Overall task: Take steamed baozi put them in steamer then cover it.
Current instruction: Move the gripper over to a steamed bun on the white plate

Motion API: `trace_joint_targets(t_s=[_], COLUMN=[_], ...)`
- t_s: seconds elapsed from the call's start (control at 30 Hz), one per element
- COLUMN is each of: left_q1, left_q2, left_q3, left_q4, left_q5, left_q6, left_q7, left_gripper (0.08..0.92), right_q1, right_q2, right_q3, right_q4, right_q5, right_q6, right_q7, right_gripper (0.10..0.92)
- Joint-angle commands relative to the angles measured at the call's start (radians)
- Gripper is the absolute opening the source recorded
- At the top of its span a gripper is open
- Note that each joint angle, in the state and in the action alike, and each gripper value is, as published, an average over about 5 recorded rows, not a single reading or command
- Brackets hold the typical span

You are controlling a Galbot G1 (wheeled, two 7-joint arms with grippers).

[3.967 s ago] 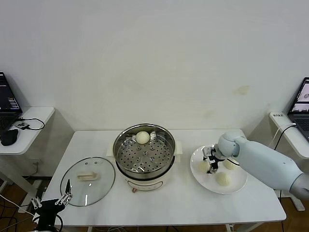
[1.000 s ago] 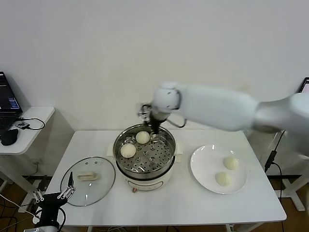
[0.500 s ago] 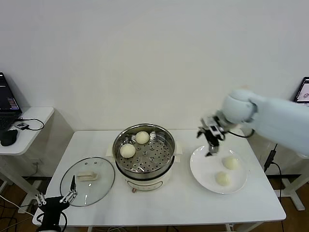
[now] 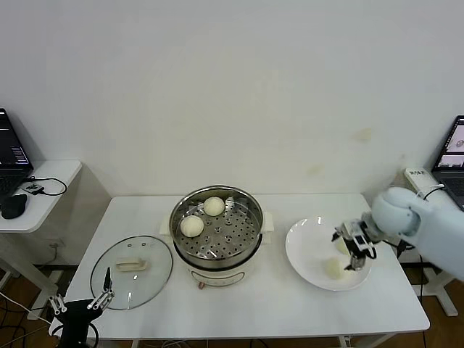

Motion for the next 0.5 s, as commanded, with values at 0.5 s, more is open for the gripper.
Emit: trace_joint_targets(t_s=[0.5], left_q1=[-0.005], left_q2=[0.003], left_q3=[-0.017], left_q4=[0.027], left_q5=[0.007], left_q6=[-0.016], left_q7=[-0.003], left_gripper=[0.823], right_q1=[-0.201], right_q2=[0.141], right_q3=[0.119], right_q4=[-0.205], right_q5=[-0.113], right_q6=[0.040], right_q7=[0.070], right_gripper=[0.823])
